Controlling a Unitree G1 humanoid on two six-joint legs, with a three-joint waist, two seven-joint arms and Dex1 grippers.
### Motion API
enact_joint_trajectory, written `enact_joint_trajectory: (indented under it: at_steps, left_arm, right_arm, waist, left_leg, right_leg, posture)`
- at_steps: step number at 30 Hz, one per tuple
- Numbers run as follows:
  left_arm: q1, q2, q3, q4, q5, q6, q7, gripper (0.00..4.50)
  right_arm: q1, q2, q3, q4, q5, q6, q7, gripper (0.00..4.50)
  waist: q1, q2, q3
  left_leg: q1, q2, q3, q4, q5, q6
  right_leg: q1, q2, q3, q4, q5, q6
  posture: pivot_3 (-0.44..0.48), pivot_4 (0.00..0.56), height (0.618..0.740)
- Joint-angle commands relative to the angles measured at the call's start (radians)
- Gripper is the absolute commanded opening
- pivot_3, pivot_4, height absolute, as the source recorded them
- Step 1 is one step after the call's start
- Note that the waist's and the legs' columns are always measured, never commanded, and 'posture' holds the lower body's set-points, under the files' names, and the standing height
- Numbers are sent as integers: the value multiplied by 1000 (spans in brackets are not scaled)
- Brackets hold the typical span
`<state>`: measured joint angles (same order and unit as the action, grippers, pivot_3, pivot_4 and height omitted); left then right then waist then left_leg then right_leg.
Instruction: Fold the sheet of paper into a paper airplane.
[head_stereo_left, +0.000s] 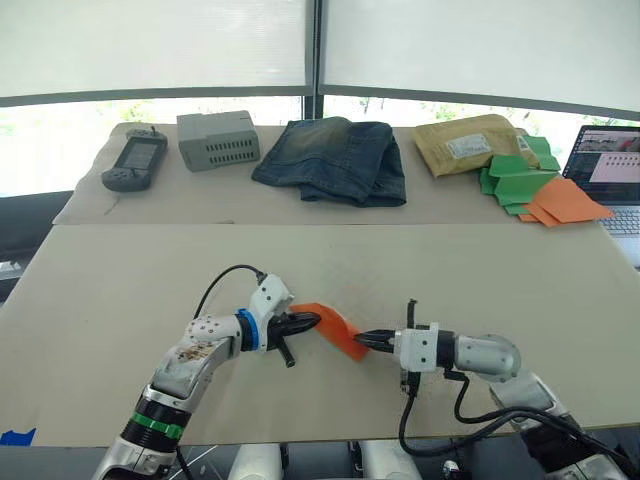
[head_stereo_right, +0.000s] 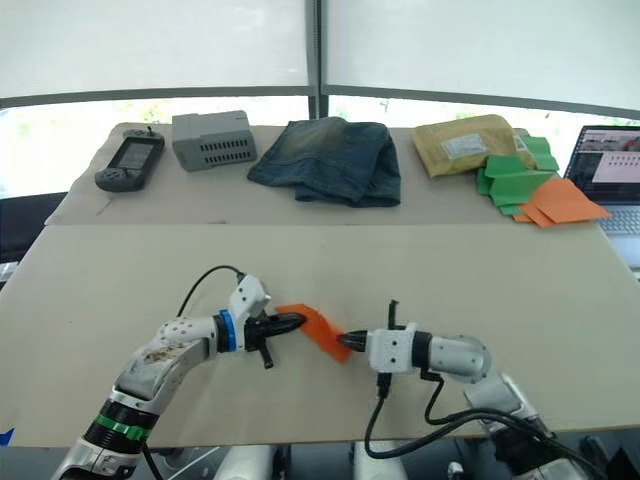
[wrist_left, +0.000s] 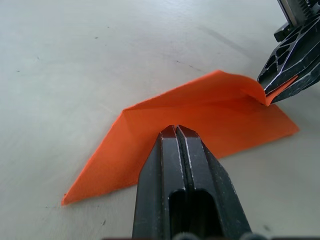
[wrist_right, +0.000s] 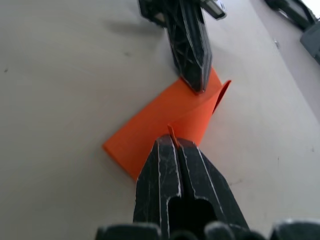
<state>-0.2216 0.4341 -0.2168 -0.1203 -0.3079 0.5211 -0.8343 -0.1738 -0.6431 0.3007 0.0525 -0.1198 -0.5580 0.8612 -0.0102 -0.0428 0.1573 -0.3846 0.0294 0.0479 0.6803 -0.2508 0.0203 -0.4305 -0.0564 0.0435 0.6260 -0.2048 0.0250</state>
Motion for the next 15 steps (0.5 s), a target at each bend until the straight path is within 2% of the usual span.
enact_joint_trajectory:
  at_steps: [1,5,10,15]
  left_arm:
    - [20,14,-32,11,26,13,-2,0]
    - [24,20,-30,11,26,16,0,0]
    - [26,24,-23,15,26,15,4,0]
    - [12,18,-5,26,20,22,17,0]
  right_arm:
    - [-32,-22,8,79,-83,-138,-41,33]
    - [-55,-11,21,113,-87,-175,-52,33]
    - [-19,11,52,56,-3,-67,-2,33]
    - [-6,12,70,72,-59,-43,-12,33]
  waist:
    - [0,0,0]
    - [-2,0,0]
    - [-2,0,0]
    - [-2,0,0]
  left_leg:
    - [1,0,0,0,0,0]
    - [4,1,0,0,0,0]
    - [8,2,-1,0,0,0]
    - [10,2,-2,0,0,0]
  right_leg:
    - [1,0,0,-1,0,-1]
    - [4,0,0,0,-2,-3]
    - [7,0,0,0,-3,-5]
    - [8,0,1,1,-4,-6]
  posture:
    - [0,150,722]
    - [0,150,722]
    - [0,150,722]
    - [0,150,722]
